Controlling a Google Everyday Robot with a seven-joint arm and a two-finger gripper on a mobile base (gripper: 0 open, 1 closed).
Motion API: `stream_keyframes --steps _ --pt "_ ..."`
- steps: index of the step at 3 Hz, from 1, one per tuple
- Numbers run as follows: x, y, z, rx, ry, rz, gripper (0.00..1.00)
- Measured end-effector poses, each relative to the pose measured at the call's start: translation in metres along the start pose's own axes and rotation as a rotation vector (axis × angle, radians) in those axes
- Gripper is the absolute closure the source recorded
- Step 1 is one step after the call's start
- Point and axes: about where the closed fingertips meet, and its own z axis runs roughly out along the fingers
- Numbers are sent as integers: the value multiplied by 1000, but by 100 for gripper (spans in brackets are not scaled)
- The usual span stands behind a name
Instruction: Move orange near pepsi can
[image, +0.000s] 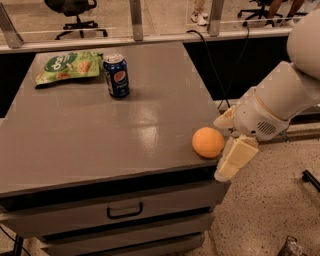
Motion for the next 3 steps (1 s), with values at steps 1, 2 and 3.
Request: stream_keyframes --steps 1,2,3 --pt "-4 -4 15 4 -37 3 41" --pt "-11 -9 28 -8 -74 11 64" --pt "-20 -20 29 -22 -90 30 87"
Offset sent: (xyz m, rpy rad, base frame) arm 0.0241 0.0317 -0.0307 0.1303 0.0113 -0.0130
